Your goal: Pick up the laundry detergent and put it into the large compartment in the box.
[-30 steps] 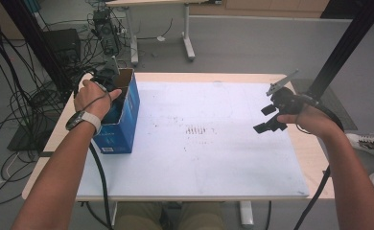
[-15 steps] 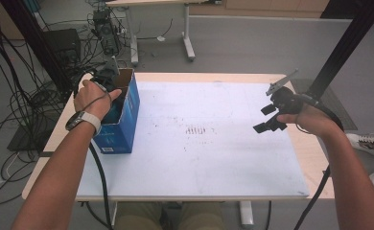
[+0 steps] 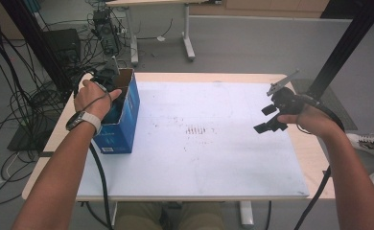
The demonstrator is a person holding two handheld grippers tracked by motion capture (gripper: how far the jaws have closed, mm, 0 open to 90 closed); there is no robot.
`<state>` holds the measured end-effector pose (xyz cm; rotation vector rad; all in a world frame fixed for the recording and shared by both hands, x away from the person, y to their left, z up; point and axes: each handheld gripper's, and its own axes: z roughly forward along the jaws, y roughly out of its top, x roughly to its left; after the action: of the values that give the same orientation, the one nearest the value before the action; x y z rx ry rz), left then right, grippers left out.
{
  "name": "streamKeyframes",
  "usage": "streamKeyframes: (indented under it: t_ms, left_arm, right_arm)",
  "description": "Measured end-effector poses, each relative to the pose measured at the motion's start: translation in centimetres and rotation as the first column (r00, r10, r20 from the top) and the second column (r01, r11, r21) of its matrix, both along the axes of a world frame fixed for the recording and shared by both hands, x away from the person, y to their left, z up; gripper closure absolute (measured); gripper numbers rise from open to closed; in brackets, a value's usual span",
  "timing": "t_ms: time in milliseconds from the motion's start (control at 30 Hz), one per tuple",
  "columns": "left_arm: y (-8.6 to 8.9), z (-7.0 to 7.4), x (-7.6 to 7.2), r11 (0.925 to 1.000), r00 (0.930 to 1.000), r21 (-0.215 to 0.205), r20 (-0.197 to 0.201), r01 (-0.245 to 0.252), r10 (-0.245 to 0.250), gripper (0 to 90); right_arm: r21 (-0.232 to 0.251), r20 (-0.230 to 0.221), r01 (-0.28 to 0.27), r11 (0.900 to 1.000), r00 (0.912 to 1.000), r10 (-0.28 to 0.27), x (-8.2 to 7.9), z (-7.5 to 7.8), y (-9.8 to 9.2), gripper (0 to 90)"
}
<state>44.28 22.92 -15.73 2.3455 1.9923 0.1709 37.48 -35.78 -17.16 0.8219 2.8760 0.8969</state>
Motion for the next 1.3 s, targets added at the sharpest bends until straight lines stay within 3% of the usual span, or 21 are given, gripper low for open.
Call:
streamKeyframes:
  t_ms: [733,1033,1300]
  left_arm:
    - [0.3,0.0,0.0,0.9999,1.0,-0.011,0.003,0.006,-0.006,36.7]
    - [0.5,0.1,-0.2,0.9996,0.9998,-0.025,0.013,0.013,-0.013,29.5]
    - [1.7,0.9,-0.7,0.9974,0.9993,-0.069,0.03,0.022,-0.02,27.7]
  right_arm:
    - [0.002,-0.001,0.001,1.0,1.0,-0.001,0.0,-0.1,-0.1,9.6]
    - [0.0,-0.001,0.001,1.0,1.0,-0.001,-0.1,0.0,0.0,9.6]
    - [-0.001,0.0,0.001,1.0,1.0,-0.001,-0.2,0.1,0.0,9.6]
